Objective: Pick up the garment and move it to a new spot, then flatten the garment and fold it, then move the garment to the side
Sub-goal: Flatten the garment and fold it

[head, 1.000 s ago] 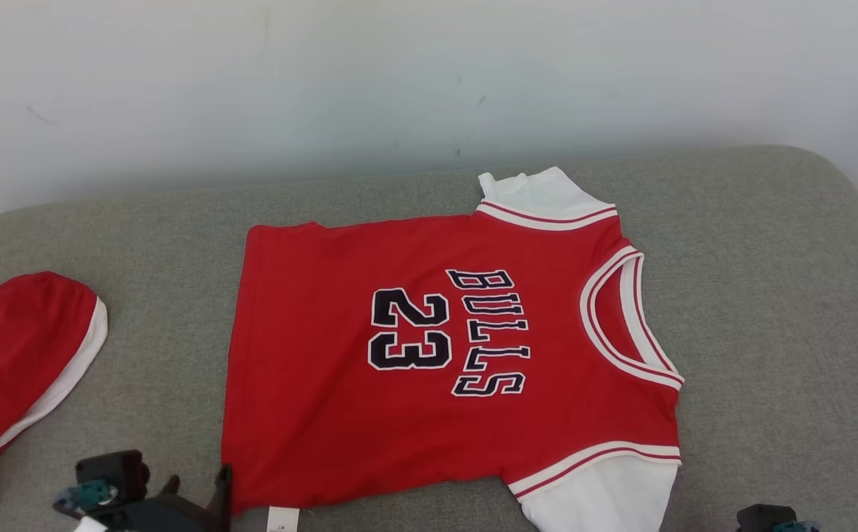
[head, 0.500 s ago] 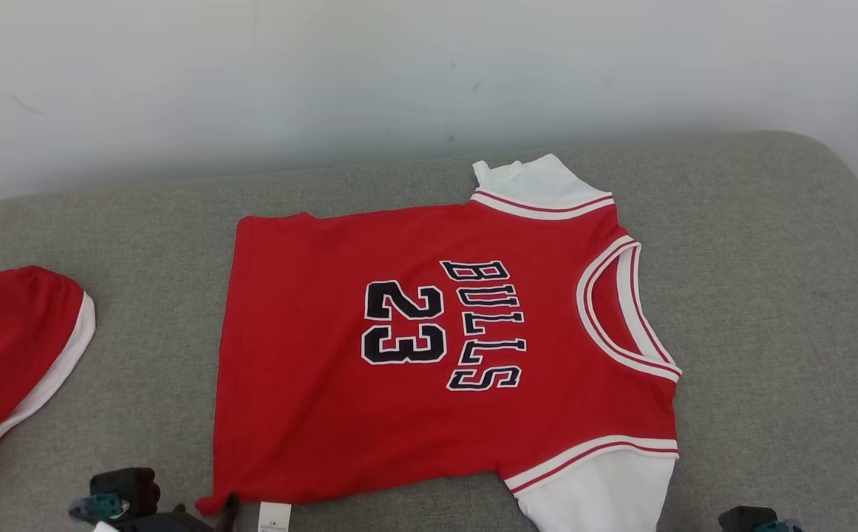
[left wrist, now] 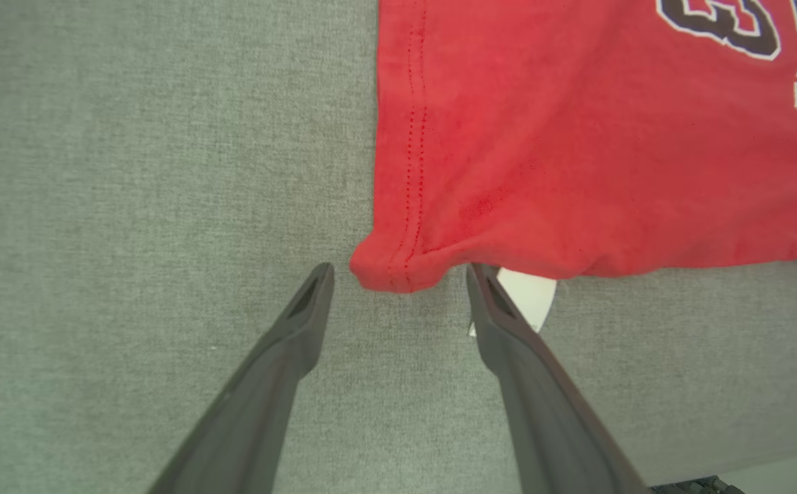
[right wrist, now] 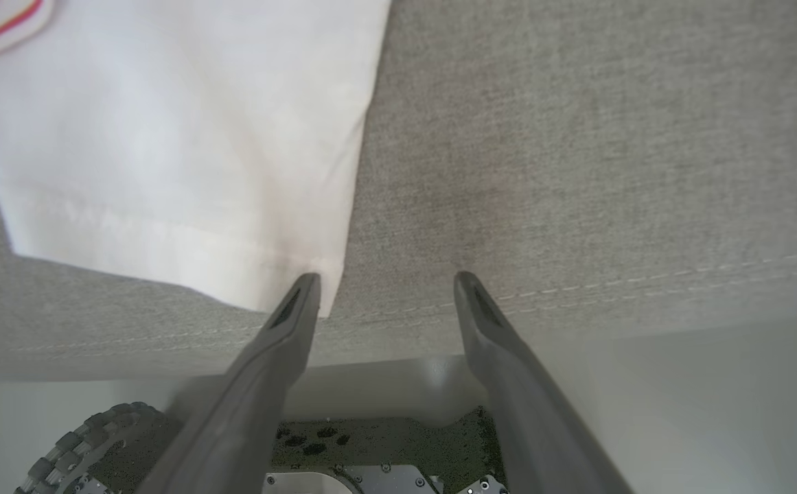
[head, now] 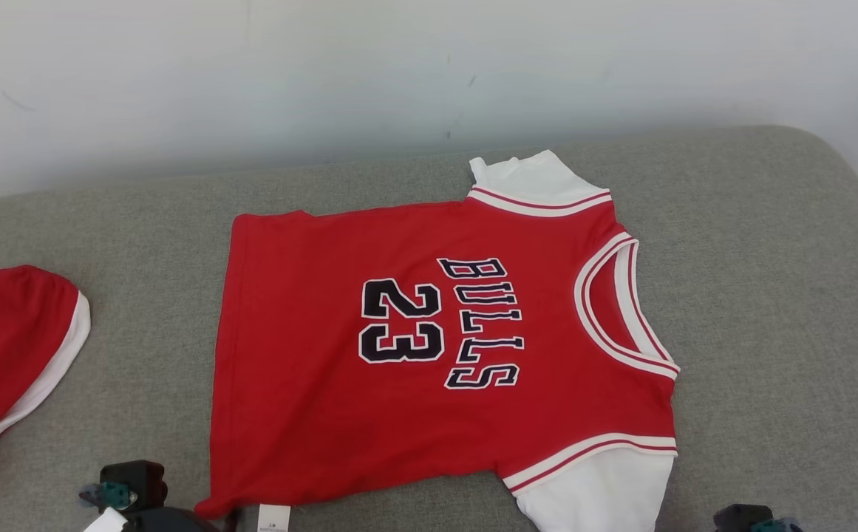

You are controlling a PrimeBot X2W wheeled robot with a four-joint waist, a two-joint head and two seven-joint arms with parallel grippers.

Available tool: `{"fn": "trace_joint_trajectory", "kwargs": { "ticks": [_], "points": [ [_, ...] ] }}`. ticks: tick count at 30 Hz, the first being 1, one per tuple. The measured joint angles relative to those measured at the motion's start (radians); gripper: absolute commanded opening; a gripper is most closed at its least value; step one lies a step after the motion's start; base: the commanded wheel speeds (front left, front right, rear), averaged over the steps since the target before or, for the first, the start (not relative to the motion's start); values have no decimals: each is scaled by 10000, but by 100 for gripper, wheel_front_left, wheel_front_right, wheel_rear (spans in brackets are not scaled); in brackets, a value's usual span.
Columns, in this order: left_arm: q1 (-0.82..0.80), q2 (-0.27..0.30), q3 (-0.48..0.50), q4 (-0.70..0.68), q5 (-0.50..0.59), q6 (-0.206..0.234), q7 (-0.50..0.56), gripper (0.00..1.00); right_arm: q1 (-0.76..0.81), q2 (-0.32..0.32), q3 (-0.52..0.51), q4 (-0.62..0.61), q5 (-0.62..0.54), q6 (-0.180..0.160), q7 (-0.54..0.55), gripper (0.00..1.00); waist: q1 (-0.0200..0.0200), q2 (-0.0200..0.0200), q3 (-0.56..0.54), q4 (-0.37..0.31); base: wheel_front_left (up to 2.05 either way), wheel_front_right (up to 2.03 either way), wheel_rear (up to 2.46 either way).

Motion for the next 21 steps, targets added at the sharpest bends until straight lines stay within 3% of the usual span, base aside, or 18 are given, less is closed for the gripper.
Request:
{"fn": "trace_joint_trajectory", "kwargs": {
  "ticks": [8, 16, 21],
  "points": [
    [-296, 48, 2, 337, 171, 0, 619, 100, 11, 169, 443, -221, -81, 0, 541, 100, 0, 0, 96, -9, 0, 0, 0],
    [-325, 121, 359, -851, 96, 2, 675, 100, 265, 174, -90, -382, -282, 0, 723, 100, 0, 0, 114, -1, 0, 0, 0],
    [-459, 151, 247, -757, 119, 2, 1066, 100, 360, 213, -199, -520, -347, 0, 871, 100, 0, 0, 122, 20, 0, 0, 0]
  ]
}}
